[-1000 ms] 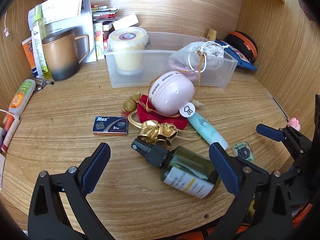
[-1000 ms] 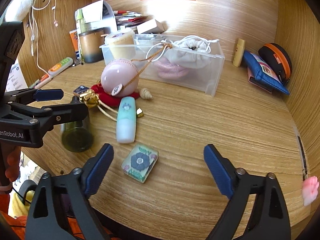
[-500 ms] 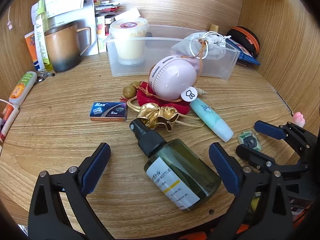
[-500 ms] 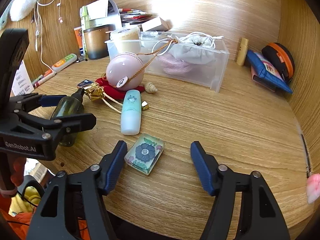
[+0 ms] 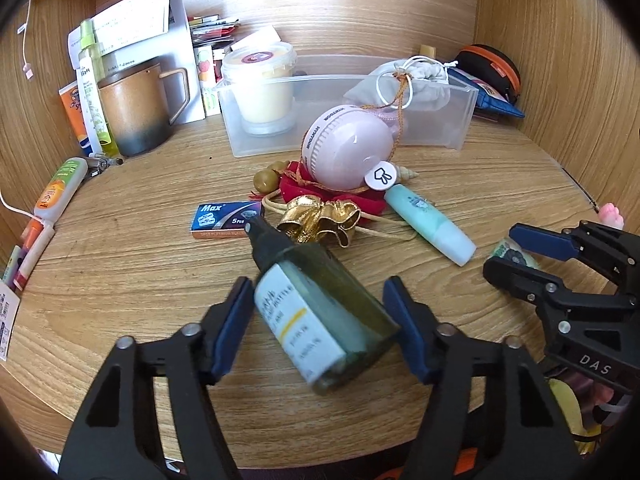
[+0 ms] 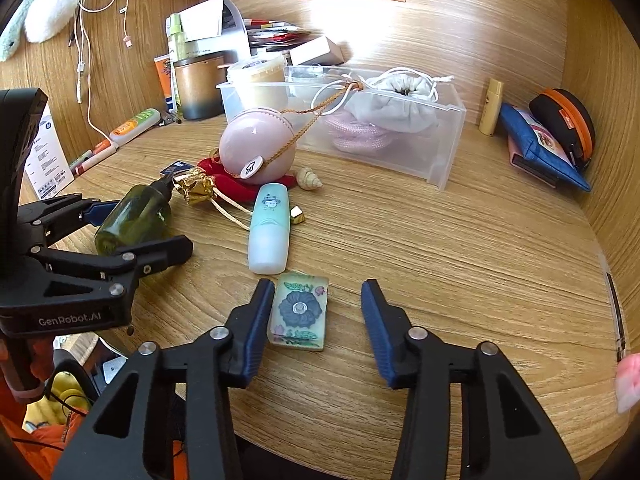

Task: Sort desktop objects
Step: 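Grasp green spray bottle with left gripper while right gripper approaches square green tin, then lift the green spray bottle with left gripper while right gripper grasps the dotted green tile, then carry the bottle with left gripper while right gripper carries the tile over the clear box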

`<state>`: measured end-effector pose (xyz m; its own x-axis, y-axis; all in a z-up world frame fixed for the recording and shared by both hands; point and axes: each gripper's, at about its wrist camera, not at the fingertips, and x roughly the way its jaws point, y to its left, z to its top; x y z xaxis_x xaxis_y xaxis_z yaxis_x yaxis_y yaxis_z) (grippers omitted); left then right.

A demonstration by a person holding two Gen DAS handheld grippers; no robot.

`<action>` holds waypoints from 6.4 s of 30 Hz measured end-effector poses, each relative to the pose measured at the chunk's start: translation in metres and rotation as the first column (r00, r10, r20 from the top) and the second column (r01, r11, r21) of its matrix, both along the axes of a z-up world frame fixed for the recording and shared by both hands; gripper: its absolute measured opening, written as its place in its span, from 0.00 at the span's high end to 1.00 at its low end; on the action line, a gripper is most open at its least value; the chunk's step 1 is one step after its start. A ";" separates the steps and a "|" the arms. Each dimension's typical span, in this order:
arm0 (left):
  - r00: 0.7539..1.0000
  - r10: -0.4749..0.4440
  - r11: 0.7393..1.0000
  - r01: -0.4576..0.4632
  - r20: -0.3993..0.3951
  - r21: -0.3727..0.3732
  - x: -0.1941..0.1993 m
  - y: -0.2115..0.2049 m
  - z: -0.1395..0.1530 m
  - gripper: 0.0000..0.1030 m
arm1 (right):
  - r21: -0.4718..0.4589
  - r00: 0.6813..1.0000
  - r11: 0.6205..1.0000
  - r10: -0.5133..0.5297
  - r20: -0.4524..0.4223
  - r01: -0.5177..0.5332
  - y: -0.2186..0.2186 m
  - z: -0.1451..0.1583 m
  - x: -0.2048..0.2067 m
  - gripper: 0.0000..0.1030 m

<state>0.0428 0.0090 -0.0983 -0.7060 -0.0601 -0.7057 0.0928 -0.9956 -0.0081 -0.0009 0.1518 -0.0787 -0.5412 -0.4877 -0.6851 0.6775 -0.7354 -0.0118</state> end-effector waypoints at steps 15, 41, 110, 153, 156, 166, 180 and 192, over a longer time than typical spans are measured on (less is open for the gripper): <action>1.000 0.006 1.000 -0.006 -0.022 0.012 -0.002 -0.002 0.009 0.41 | -0.003 1.000 1.000 -0.031 0.000 0.031 0.005 0.011 -0.010 0.78; 0.998 0.001 0.999 0.001 -0.062 0.035 -0.016 -0.015 0.033 0.60 | -0.057 0.998 0.998 -0.040 -0.046 0.037 0.005 0.043 -0.028 0.78; 0.997 -0.044 0.995 0.050 -0.066 0.089 -0.040 -0.018 0.051 0.60 | 0.070 0.994 0.992 0.103 0.035 -0.105 -0.022 0.006 -0.026 0.60; 0.977 -0.082 0.994 0.096 -0.194 0.060 -0.077 -0.028 0.109 0.60 | -0.136 0.987 0.989 0.033 -0.157 -0.055 -0.028 0.119 -0.076 0.70; 0.976 -0.085 0.993 0.099 -0.201 0.057 -0.083 -0.029 0.112 0.60 | -0.132 0.987 0.990 0.033 -0.158 -0.055 -0.033 0.120 -0.083 0.70; 0.978 -0.090 0.994 0.101 -0.190 0.051 -0.105 -0.037 0.111 0.60 | -0.117 0.989 0.992 0.035 -0.146 -0.052 -0.044 0.115 -0.104 0.70; 0.985 -0.094 0.993 0.104 -0.147 0.061 -0.141 -0.044 0.101 0.60 | -0.113 0.993 0.993 0.025 -0.115 -0.038 -0.051 0.110 -0.134 0.70; 0.988 -0.109 0.990 0.118 -0.110 0.078 -0.172 -0.042 0.093 0.60 | -0.092 0.994 0.995 0.033 -0.107 -0.043 -0.063 0.107 -0.154 0.70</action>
